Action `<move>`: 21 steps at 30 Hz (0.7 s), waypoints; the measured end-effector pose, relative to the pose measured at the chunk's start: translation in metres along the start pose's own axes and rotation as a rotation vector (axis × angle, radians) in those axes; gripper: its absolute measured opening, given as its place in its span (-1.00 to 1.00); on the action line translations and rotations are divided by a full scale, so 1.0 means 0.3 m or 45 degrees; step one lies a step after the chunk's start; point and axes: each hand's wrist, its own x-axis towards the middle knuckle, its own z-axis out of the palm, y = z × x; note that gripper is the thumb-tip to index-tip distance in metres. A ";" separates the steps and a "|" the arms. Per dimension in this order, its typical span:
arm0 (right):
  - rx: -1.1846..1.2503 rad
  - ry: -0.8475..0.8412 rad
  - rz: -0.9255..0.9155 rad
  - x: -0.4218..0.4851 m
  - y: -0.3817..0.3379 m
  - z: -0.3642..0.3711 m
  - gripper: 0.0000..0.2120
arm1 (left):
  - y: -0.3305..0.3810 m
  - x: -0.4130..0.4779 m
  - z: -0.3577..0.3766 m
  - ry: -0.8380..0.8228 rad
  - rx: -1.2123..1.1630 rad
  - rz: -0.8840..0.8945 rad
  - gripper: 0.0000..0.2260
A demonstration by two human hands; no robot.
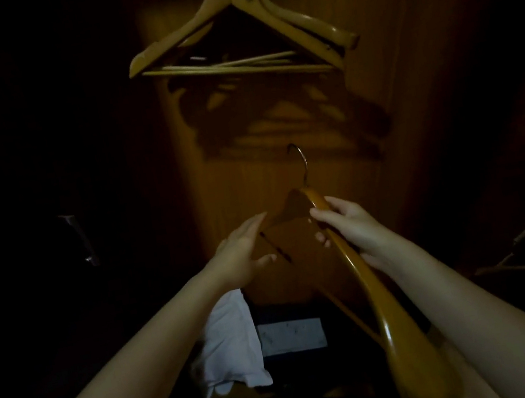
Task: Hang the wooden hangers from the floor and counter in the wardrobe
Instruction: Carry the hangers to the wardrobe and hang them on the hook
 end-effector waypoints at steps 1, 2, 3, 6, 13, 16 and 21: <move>-0.053 -0.037 -0.030 -0.008 -0.033 -0.008 -0.68 | 0.013 0.017 -0.011 0.047 0.020 0.031 -0.26; -0.098 -0.067 -0.057 -0.015 -0.064 -0.016 -0.78 | 0.028 0.032 -0.025 0.102 0.040 0.057 -0.25; -0.121 -0.087 -0.077 -0.022 -0.097 -0.023 -0.86 | 0.041 0.048 -0.039 0.161 0.058 0.086 -0.24; -0.181 -0.137 -0.128 -0.033 -0.191 -0.043 -0.84 | 0.078 0.089 -0.086 0.295 0.058 0.203 -0.25; -0.134 -0.253 -0.216 -0.024 -0.365 -0.072 -0.80 | 0.107 0.181 -0.211 0.705 0.222 0.407 -0.30; -0.161 -0.301 -0.243 0.005 -0.422 -0.075 -0.78 | 0.106 0.226 -0.285 0.775 0.300 0.479 -0.32; -0.517 -0.245 -0.434 0.082 -0.551 -0.046 -0.82 | 0.079 0.303 -0.397 0.944 0.341 0.491 -0.29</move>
